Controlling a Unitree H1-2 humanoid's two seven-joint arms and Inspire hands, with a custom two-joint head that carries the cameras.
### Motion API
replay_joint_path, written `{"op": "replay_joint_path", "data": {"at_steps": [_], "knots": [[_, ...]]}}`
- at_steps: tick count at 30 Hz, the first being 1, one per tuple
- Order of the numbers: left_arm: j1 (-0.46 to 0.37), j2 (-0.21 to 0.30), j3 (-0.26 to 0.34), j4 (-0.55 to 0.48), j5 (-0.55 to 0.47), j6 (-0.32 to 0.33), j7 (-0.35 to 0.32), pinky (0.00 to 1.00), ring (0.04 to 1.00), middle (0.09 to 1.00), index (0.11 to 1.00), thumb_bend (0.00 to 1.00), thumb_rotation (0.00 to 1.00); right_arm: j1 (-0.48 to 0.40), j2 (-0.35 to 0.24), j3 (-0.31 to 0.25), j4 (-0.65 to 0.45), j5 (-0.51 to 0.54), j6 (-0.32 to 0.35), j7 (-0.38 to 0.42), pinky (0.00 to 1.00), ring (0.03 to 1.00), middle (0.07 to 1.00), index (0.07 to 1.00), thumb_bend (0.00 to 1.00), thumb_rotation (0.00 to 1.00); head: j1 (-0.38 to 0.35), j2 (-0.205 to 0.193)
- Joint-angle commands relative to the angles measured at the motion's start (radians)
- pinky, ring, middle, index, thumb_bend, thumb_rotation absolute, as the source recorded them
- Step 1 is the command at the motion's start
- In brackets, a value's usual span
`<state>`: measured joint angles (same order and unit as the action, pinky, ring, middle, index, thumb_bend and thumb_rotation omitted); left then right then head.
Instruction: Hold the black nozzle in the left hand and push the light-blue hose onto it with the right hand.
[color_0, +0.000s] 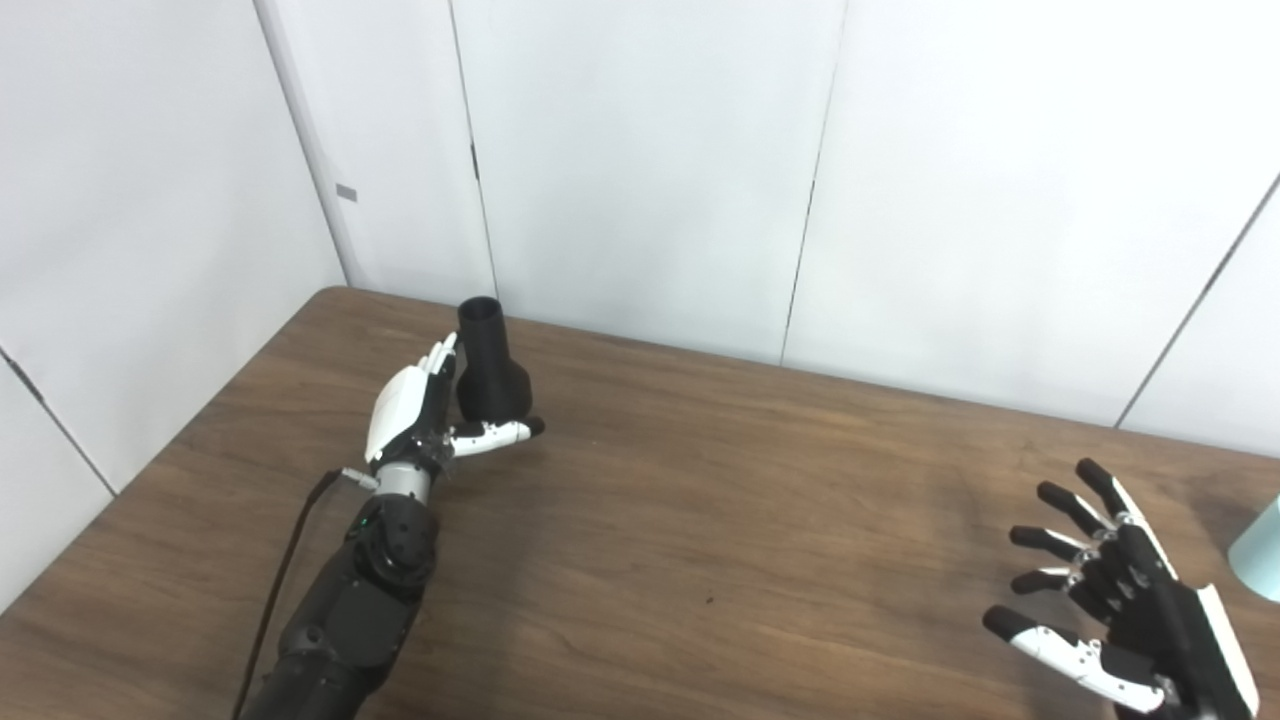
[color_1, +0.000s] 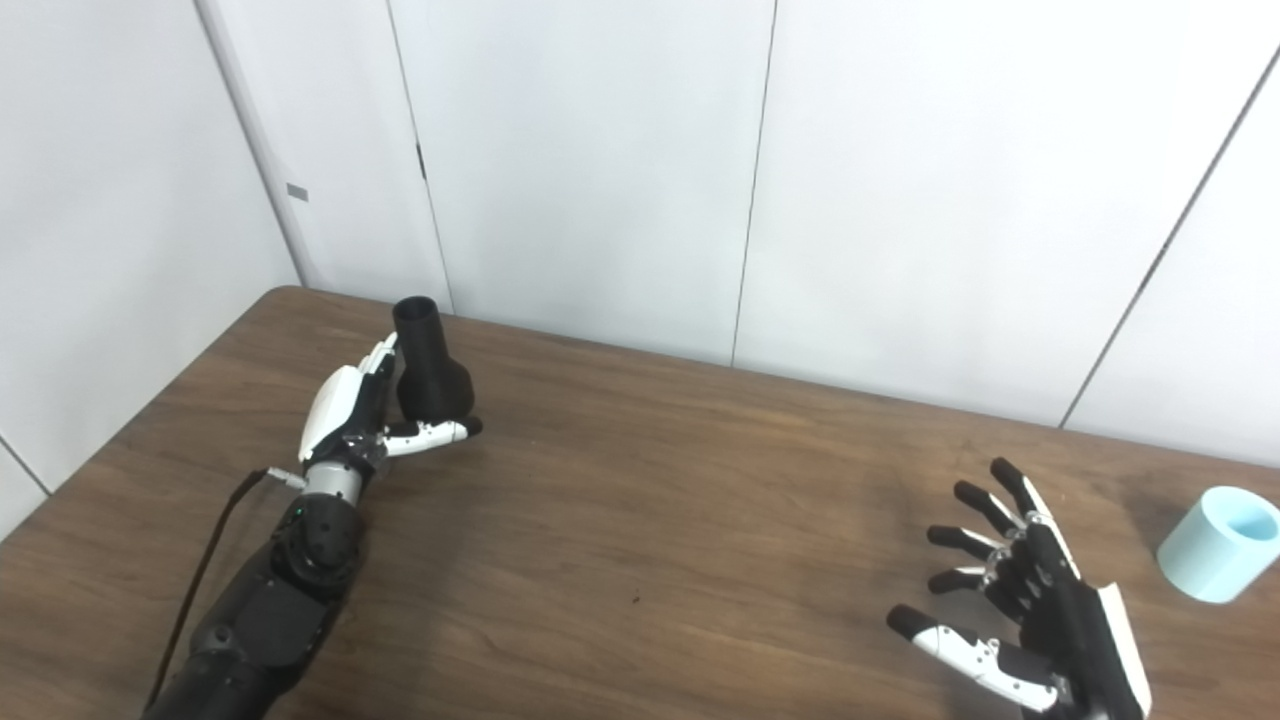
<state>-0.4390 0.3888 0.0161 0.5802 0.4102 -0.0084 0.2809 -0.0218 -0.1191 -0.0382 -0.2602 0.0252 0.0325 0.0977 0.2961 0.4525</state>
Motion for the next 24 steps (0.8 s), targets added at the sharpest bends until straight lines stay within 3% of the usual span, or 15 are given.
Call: {"op": "replay_joint_path", "data": {"at_steps": [1, 8, 11, 12, 14, 16, 17, 18, 19, 20, 24], "knots": [[-0.034, 0.007, -0.009, 0.013, 0.004, -0.012, 0.011, 1.00, 1.000, 1.000, 0.971, 0.99, 0.39, -0.015, 0.005, -0.002, -0.042, 0.006, -0.020, -0.009, 0.49, 0.702, 0.854, 0.935, 0.62, 0.00, -0.001, 0.001], [-0.049, 0.008, -0.013, 0.037, -0.034, -0.036, -0.015, 1.00, 1.000, 1.000, 0.974, 0.99, 0.38, -0.009, 0.008, -0.001, -0.052, 0.007, -0.019, -0.006, 0.48, 0.696, 0.859, 0.941, 0.60, 0.00, -0.012, 0.003], [-0.055, 0.009, -0.014, 0.024, -0.040, -0.012, -0.038, 0.98, 0.970, 0.912, 0.962, 0.96, 0.39, -0.006, 0.004, -0.002, -0.043, 0.008, -0.024, -0.005, 0.49, 0.702, 0.862, 0.937, 0.61, 0.00, -0.010, 0.006], [-0.055, 0.007, -0.010, 0.019, -0.049, -0.011, -0.045, 0.96, 0.909, 0.833, 0.906, 0.96, 0.37, -0.005, 0.003, -0.003, -0.043, 0.008, -0.027, -0.004, 0.50, 0.698, 0.860, 0.938, 0.61, 0.00, -0.009, 0.010], [-0.054, 0.000, -0.002, 0.016, -0.070, -0.012, -0.051, 0.93, 0.855, 0.767, 0.858, 0.95, 0.35, -0.003, 0.000, -0.004, -0.043, 0.008, -0.032, -0.003, 0.50, 0.693, 0.858, 0.938, 0.62, 0.00, -0.009, 0.012], [-0.048, -0.015, 0.022, 0.010, -0.114, -0.022, -0.052, 0.75, 0.708, 0.641, 0.719, 0.90, 0.25, 0.000, -0.001, -0.007, -0.049, 0.012, -0.030, -0.003, 0.49, 0.693, 0.857, 0.939, 0.60, 0.00, -0.008, 0.015], [-0.046, -0.022, 0.030, 0.012, -0.126, -0.035, -0.043, 0.72, 0.683, 0.620, 0.696, 0.89, 0.23, 0.002, -0.001, -0.009, -0.052, 0.017, -0.027, -0.002, 0.49, 0.693, 0.857, 0.939, 0.60, 0.00, -0.008, 0.017], [-0.045, -0.028, 0.033, 0.018, -0.126, -0.054, -0.024, 0.69, 0.648, 0.578, 0.665, 0.86, 0.18, 0.005, -0.002, -0.010, -0.056, 0.021, -0.023, -0.002, 0.49, 0.695, 0.860, 0.940, 0.60, 0.00, -0.008, 0.021], [-0.044, -0.032, 0.031, 0.025, -0.118, -0.070, -0.004, 0.70, 0.623, 0.523, 0.629, 0.68, 0.07, 0.007, -0.001, -0.012, -0.063, 0.022, -0.011, -0.004, 0.49, 0.696, 0.863, 0.939, 0.59, 0.00, -0.007, 0.022], [-0.042, -0.036, 0.028, 0.029, -0.111, -0.083, 0.012, 0.70, 0.607, 0.486, 0.590, 0.60, 0.04, 0.010, -0.001, -0.014, -0.069, 0.024, -0.004, -0.005, 0.49, 0.695, 0.860, 0.936, 0.60, 0.00, -0.005, 0.024], [-0.048, -0.042, 0.006, 0.050, -0.086, -0.092, 0.043, 0.61, 0.545, 0.470, 0.511, 0.53, 0.00, 0.019, -0.007, -0.015, -0.073, 0.032, -0.002, 0.001, 0.48, 0.683, 0.860, 0.932, 0.59, 0.00, 0.000, 0.031]]}}
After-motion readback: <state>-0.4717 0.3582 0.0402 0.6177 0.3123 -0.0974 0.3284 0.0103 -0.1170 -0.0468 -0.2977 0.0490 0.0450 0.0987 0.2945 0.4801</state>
